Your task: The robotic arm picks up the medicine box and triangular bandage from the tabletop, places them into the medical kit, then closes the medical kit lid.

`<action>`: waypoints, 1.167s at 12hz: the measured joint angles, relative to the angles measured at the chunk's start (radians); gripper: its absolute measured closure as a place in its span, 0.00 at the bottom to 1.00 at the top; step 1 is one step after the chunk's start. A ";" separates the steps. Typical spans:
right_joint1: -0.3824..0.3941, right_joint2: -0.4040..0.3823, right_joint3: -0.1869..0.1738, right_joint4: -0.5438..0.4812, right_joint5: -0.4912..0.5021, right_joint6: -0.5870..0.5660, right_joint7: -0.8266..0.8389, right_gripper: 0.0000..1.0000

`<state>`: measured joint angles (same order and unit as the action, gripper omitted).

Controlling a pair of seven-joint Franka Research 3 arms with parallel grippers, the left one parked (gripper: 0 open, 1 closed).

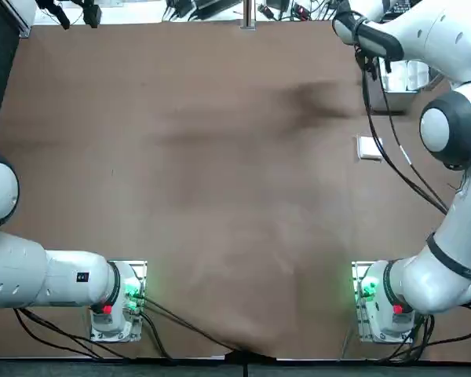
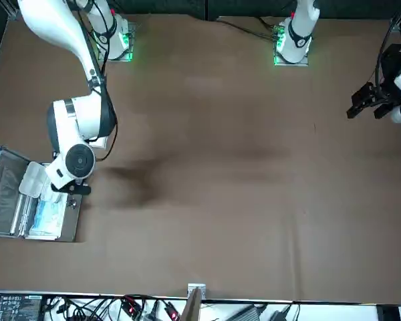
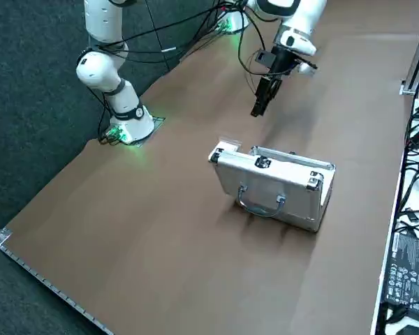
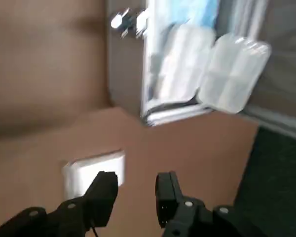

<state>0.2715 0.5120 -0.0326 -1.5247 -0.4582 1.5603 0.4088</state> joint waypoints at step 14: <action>0.086 0.011 0.012 -0.380 0.013 0.282 0.304 0.69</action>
<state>0.3578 0.5225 -0.0209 -1.9043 -0.4450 1.8419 0.7124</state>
